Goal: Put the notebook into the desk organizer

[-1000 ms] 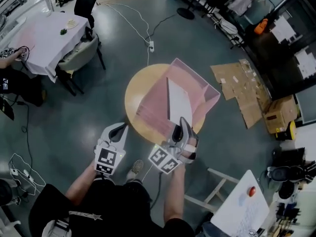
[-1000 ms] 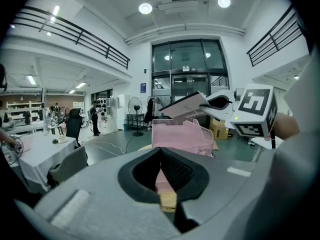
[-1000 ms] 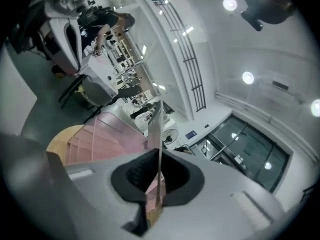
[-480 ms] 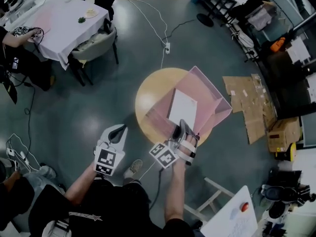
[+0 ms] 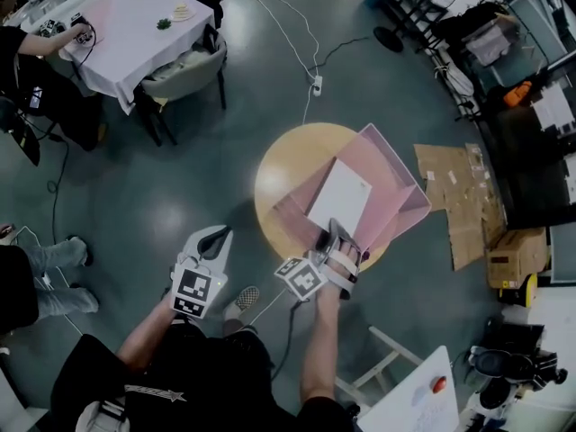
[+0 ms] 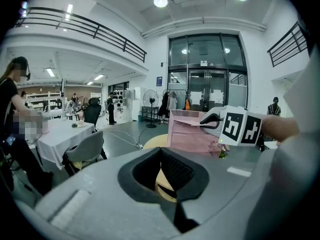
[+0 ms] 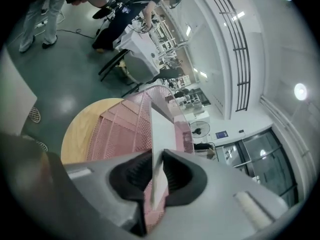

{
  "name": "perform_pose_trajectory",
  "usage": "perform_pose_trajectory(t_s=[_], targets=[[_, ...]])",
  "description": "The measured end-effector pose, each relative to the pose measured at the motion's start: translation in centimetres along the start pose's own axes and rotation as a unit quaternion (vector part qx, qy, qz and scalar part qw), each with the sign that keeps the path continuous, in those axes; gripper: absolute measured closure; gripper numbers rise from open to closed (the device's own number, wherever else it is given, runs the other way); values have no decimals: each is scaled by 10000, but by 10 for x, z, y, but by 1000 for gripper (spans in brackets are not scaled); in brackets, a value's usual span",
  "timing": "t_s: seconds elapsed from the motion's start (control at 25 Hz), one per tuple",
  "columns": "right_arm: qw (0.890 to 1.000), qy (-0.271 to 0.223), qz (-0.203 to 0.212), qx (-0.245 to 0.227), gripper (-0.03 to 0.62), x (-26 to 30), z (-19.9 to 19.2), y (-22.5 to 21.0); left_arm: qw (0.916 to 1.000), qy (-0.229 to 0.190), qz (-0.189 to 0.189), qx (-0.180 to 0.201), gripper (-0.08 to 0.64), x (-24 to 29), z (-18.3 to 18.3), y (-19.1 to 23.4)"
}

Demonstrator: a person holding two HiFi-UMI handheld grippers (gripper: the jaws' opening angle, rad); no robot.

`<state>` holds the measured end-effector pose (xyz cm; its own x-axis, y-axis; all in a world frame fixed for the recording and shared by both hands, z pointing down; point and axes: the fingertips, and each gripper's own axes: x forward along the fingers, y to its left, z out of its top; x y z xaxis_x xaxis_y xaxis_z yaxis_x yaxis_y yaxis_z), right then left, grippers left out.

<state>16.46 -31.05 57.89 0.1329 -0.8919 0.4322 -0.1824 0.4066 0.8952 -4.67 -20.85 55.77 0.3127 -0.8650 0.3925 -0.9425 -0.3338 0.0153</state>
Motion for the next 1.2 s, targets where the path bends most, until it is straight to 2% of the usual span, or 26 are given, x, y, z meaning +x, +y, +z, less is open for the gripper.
perform_pose_trajectory(t_s=[0.28,0.72,1.2], targets=[[9991,-130,305,257,511,0,1,7,10000,45,-49,14,549,-3,-1,-2],[9955,-227,704,596,351,-14,5,-1,9999,56,-103,25,549,-6,-1,-3],[9915,-145,1052,752,281,-27,1,17,9997,6,-228,79,549,-13,0,-3]])
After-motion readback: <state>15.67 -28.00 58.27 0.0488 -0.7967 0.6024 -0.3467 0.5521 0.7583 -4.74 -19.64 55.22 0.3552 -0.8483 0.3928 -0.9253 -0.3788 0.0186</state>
